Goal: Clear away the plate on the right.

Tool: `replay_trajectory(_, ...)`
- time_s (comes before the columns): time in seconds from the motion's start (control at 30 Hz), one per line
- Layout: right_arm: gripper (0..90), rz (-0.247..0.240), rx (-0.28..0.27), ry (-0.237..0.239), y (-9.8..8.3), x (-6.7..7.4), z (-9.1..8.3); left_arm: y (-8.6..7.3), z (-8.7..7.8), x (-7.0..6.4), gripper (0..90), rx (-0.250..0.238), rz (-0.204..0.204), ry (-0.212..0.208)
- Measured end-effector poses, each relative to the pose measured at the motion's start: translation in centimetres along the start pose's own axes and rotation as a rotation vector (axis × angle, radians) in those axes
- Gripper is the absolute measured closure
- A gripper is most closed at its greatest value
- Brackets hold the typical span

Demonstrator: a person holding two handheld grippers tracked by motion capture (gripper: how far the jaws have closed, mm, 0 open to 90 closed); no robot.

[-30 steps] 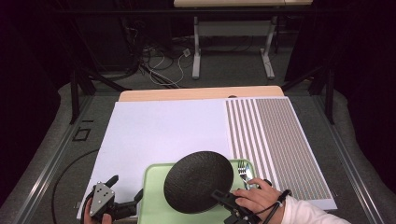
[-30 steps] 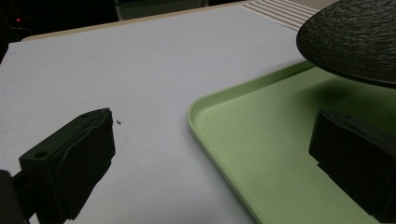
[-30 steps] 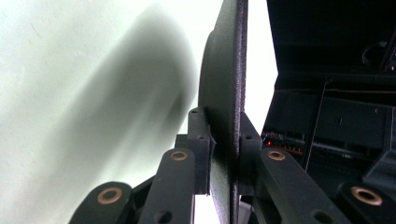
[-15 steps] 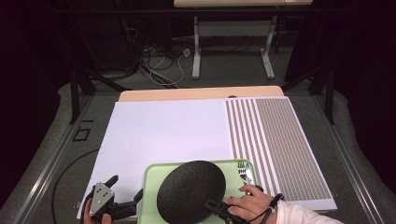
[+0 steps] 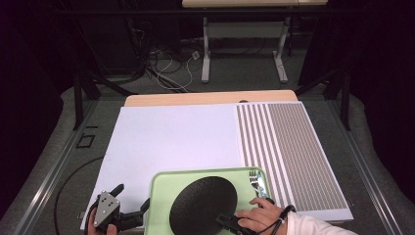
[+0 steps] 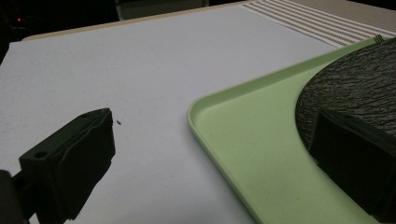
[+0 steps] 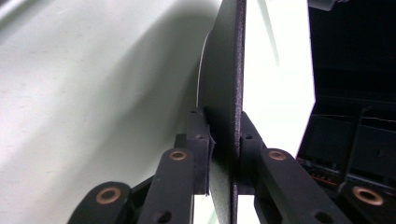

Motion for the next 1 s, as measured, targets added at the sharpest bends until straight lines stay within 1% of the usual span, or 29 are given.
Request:
replay_trajectory(0.1, 81.9, 0.000, -0.001, -0.001, -0.2, 0.3, 0.1, 0.0, 0.0, 0.0, 0.5, 0.000, -0.001, 0.001)
replay_trajectory(0.13, 82.8, 0.005, -0.014, 0.008, -0.2, 0.4, 0.2, 0.0, 0.0, 0.0, 0.5, 0.000, -0.001, 0.001)
replay_trajectory(0.2, 84.0, 0.001, -0.014, 0.029, -0.3, 0.7, 0.3, 0.0, 0.0, 0.0, 0.5, 0.000, 0.000, 0.002)
replay_trajectory(0.23, 84.4, 0.006, -0.027, 0.025, -0.4, 0.8, 0.3, 0.0, 0.0, 0.0, 0.5, 0.000, 0.000, 0.002)
replay_trajectory(0.27, 84.6, 0.011, -0.022, 0.033, -0.7, 0.9, 0.3, 0.0, 0.0, 0.0, 0.6, 0.001, -0.001, 0.002)
replay_trajectory(0.33, 84.7, 0.031, -0.023, 0.032, -1.0, 1.1, 0.3, 0.0, 0.0, 0.0, 0.5, 0.002, -0.001, 0.002)
replay_trajectory(0.37, 84.8, 0.028, -0.035, 0.030, -1.0, 1.1, 0.3, 0.0, 0.0, 0.0, 0.5, 0.002, -0.002, 0.003)
replay_trajectory(0.4, 84.7, 0.031, -0.013, 0.038, -1.2, 1.1, 0.2, 0.0, 0.0, 0.0, 0.5, 0.002, -0.003, 0.002)
replay_trajectory(0.43, 84.8, 0.031, -0.020, 0.033, -1.2, 1.1, 0.2, 0.0, 0.0, 0.0, 0.6, 0.002, -0.003, 0.003)
replay_trajectory(0.47, 84.9, 0.021, -0.033, 0.033, -1.2, 1.1, 0.3, 0.0, 0.0, 0.0, 0.5, 0.002, -0.003, 0.003)
replay_trajectory(0.5, 84.9, 0.037, -0.030, 0.035, -1.2, 1.3, 0.3, 0.0, 0.0, 0.0, 0.5, 0.002, -0.004, 0.003)
replay_trajectory(0.53, 84.8, 0.035, -0.022, 0.036, -1.3, 1.3, 0.2, 0.0, 0.0, 0.0, 0.5, 0.001, -0.004, 0.003)
replay_trajectory(0.57, 84.6, 0.034, -0.026, 0.038, -1.4, 1.3, 0.2, 0.0, 0.0, 0.1, 0.5, 0.002, -0.001, 0.003)
replay_trajectory(0.6, 84.5, 0.047, -0.022, 0.044, -1.5, 1.4, 0.2, 0.0, 0.0, 0.1, 0.5, 0.003, 0.000, 0.003)
replay_trajectory(0.67, 84.3, 0.043, -0.019, 0.049, -1.6, 1.4, 0.2, 0.0, 0.0, 0.1, 0.5, 0.001, -0.001, 0.003)
replay_trajectory(0.7, 84.1, 0.043, -0.007, 0.058, -1.8, 1.5, 0.2, 0.0, 0.0, 0.1, 0.5, 0.001, -0.002, 0.004)
replay_trajectory(0.73, 83.9, 0.046, -0.018, 0.050, -1.7, 1.5, 0.2, 0.0, -0.1, 0.1, 0.5, 0.001, -0.002, 0.005)
replay_trajectory(0.77, 83.6, 0.056, -0.012, 0.055, -1.8, 1.6, 0.2, 0.0, -0.1, 0.2, 0.5, 0.001, -0.001, 0.005)
replay_trajectory(0.87, 81.6, 0.052, -0.019, 0.070, -1.9, 1.7, 0.3, 0.0, -0.1, 0.1, 0.5, 0.001, -0.005, 0.004)
replay_trajectory(0.9, 80.7, 0.062, -0.017, 0.080, -2.0, 1.9, 0.3, 0.0, -0.1, 0.2, 0.5, 0.001, 0.000, 0.006)
replay_trajectory(0.93, 79.9, 0.045, -0.030, 0.084, -1.9, 1.9, 0.5, 0.0, -0.1, 0.1, 0.5, 0.001, -0.001, 0.006)
replay_trajectory(0.97, 79.2, 0.067, -0.004, 0.100, -2.1, 2.3, 0.4, 0.0, -0.1, 0.1, 0.5, 0.003, 0.000, 0.005)
replay_trajectory(1.0, 78.5, 0.064, -0.018, 0.097, -2.1, 2.5, 0.6, 0.0, -0.1, 0.1, 0.5, 0.002, 0.000, 0.005)
Point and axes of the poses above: each handheld gripper's, and its own axes: z roughly forward along the jaws, y roughly out of its top, x roughly to its left, the point moved 8 cm from there along z, roughly forward along the jaws, and after that the axes turned 3 degrees about x, right-handed, at the moved point
